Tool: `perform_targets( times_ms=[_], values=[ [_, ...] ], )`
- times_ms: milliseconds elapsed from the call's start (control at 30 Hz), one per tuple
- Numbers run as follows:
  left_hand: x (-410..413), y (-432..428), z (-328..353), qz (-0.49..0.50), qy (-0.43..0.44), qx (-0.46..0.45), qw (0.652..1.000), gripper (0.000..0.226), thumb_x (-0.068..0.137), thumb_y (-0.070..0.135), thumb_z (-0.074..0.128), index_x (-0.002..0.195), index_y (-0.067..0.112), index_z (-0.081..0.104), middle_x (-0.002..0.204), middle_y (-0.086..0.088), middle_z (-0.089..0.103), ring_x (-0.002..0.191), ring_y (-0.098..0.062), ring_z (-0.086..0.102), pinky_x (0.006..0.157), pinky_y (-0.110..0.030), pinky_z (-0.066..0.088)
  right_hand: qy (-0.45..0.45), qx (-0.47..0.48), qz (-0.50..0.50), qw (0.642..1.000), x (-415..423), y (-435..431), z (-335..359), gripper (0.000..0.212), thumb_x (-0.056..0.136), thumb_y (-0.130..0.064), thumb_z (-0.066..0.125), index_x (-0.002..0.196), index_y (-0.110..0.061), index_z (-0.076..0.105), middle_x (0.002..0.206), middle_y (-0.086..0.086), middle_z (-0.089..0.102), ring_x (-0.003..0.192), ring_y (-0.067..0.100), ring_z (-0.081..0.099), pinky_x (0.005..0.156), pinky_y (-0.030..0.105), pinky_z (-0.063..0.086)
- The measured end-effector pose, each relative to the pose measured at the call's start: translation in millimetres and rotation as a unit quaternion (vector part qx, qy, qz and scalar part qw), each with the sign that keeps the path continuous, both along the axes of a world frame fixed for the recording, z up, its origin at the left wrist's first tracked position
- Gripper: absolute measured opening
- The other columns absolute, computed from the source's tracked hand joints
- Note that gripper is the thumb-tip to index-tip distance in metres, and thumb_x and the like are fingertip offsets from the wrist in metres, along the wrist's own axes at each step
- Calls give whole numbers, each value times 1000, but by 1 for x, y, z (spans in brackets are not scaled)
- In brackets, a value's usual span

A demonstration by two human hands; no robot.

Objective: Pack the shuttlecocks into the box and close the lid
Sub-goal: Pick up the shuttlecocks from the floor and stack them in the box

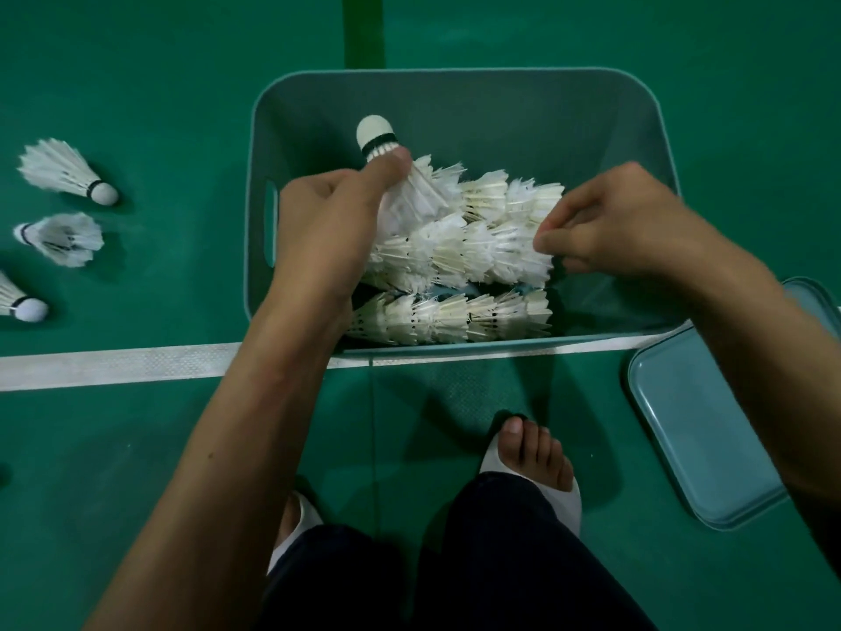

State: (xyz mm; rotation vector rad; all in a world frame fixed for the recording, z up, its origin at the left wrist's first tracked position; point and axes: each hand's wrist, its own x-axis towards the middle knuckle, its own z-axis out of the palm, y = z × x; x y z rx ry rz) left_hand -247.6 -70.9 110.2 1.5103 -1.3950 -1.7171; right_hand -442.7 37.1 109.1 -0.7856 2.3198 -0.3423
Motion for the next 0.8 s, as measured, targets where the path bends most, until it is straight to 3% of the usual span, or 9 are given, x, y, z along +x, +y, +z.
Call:
perform_targets(
  times_ms=[100,133,200,267,367,467,600,700,800],
  values=[
    [3,-1,1,-7,4,34,999,28,81,21,75,96,-3,72,84,-15,71,77,-20,64,78,-37,54,109,-58,3,992,15,7,17,16,86,-26,77,71,-24,72,78,-5,72,68,3,61,72,17,45],
    [5,-1,1,-8,16,48,999,16,81,15,72,89,1,70,76,-6,67,72,-17,63,73,-34,54,77,-104,-11,992,24,5,24,14,86,-23,76,73,-22,73,76,-5,73,64,1,61,69,16,49],
    [6,1,4,-19,45,71,996,6,83,6,65,80,6,61,60,5,60,57,-12,61,66,-29,57,-126,-169,-64,976,41,-3,35,8,84,-18,81,84,-12,76,80,5,76,64,10,68,65,21,57],
    [7,2,7,-38,51,70,995,9,85,1,61,81,7,56,63,4,61,60,-13,64,66,-27,60,-292,-149,-105,939,52,-15,37,25,82,-18,83,95,1,73,83,12,75,62,18,68,55,24,55],
    [14,0,5,-68,24,60,996,12,86,-1,65,87,7,56,80,-4,62,72,-17,67,71,-30,62,-344,-122,-137,921,63,-32,29,31,81,-8,83,102,8,68,75,13,64,49,16,62,45,22,48],
    [30,0,3,-154,-102,-22,982,18,86,15,75,102,16,66,101,-2,68,87,-15,67,78,-35,57,-363,-100,-160,912,69,-37,15,27,80,3,80,101,12,66,74,17,64,48,18,66,45,20,52],
    [46,2,17,-190,-254,-181,931,23,95,23,62,118,24,65,118,1,64,104,-20,63,90,-35,51,-343,-11,-102,934,88,-44,-8,11,83,8,76,86,9,65,62,12,69,53,22,72,54,25,61],
    [46,4,25,-239,-341,-207,885,26,96,17,54,121,16,61,117,-10,63,103,-31,60,86,-39,48,-357,21,-100,929,104,-56,-22,11,84,11,73,87,8,62,67,16,66,51,20,70,50,27,60],
    [45,8,25,-336,-408,-177,830,32,97,21,49,128,14,48,104,-13,54,88,-30,45,74,-39,36,-366,24,-132,921,103,-72,-30,12,85,13,70,85,8,59,72,20,66,54,25,71,51,31,61]
  ],
)
